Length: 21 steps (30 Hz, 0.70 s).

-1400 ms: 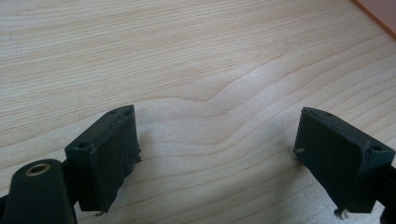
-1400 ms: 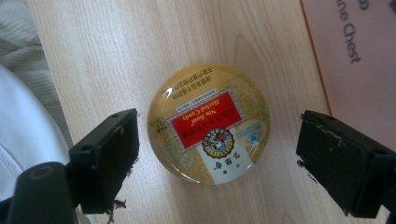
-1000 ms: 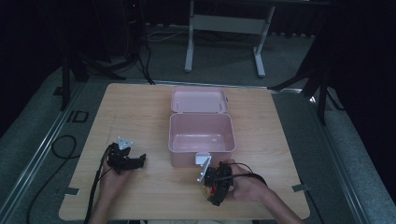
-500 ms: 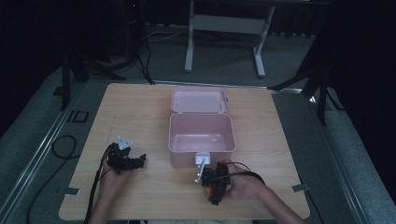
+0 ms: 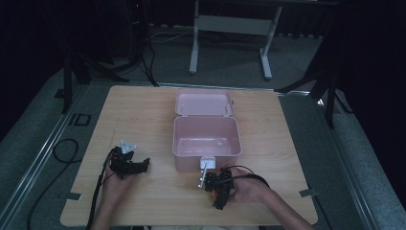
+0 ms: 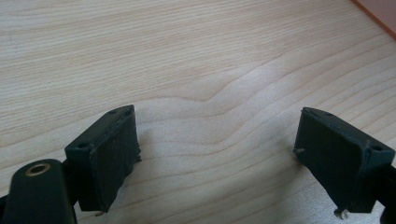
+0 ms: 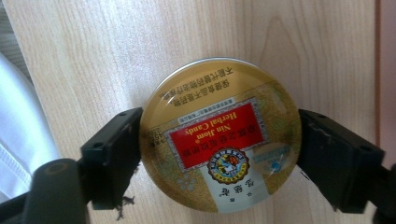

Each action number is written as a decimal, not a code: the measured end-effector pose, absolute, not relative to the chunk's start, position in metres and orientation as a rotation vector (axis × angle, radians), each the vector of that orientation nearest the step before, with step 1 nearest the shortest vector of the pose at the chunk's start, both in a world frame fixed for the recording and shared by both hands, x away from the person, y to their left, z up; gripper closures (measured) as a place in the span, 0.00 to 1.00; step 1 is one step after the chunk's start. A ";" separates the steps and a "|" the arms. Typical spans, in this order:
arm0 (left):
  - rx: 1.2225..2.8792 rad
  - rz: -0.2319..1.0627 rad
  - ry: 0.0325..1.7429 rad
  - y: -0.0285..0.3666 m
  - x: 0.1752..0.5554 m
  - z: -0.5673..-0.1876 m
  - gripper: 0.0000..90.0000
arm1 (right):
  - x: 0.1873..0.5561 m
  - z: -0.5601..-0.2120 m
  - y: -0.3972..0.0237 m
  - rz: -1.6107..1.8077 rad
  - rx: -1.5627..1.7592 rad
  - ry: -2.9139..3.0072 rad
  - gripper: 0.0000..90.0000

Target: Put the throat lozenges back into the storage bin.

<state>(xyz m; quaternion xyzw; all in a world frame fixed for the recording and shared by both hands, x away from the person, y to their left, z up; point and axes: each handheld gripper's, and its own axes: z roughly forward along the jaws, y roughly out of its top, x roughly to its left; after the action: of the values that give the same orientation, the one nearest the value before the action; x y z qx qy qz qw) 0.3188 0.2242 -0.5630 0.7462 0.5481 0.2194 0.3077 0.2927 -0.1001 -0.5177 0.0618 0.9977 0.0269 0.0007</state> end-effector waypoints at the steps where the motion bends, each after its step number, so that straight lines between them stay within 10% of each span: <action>1: 1.973 0.580 1.449 0.224 0.319 -0.563 0.16 | 0.293 -0.518 -0.100 0.084 0.196 3.132 0.22; 21: 1.973 0.580 1.449 0.224 0.319 -0.563 0.16 | 0.290 -0.503 -0.109 0.100 0.184 3.127 0.22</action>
<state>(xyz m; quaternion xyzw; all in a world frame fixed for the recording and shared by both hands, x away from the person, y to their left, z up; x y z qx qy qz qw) 0.3188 0.2242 -0.5630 0.7462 0.5481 0.2193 0.3077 0.2903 -0.1091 -0.5025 0.0587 0.9978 0.0318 0.0037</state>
